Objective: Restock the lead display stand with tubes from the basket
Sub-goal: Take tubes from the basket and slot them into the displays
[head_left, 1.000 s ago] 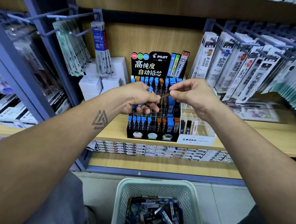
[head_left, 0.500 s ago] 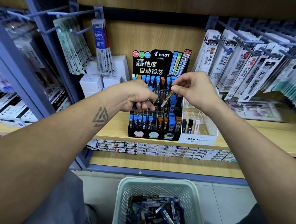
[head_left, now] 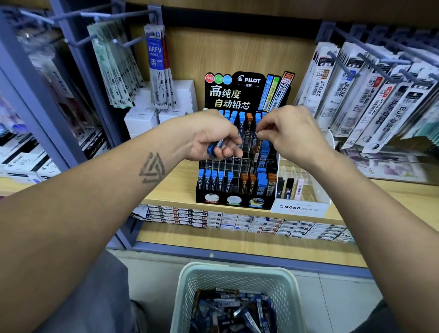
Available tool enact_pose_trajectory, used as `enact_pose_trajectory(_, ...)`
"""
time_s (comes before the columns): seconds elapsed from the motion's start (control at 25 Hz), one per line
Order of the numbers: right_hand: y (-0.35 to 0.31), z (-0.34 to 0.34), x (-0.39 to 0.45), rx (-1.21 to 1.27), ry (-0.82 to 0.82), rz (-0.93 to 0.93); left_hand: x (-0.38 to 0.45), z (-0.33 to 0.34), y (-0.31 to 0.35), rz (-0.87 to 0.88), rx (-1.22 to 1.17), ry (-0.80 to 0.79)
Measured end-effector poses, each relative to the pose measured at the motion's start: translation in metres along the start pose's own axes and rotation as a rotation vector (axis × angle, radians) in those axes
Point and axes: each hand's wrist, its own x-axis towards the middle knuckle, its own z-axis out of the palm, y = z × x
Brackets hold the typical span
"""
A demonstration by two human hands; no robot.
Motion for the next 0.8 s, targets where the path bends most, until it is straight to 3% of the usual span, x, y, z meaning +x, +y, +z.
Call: enact_pose_trajectory(0.8, -0.009, 0.021, -0.008, -0.281, -0.029, -0.053, 0.001, 0.003, 0.0, -0.035, 0.005, -0.037)
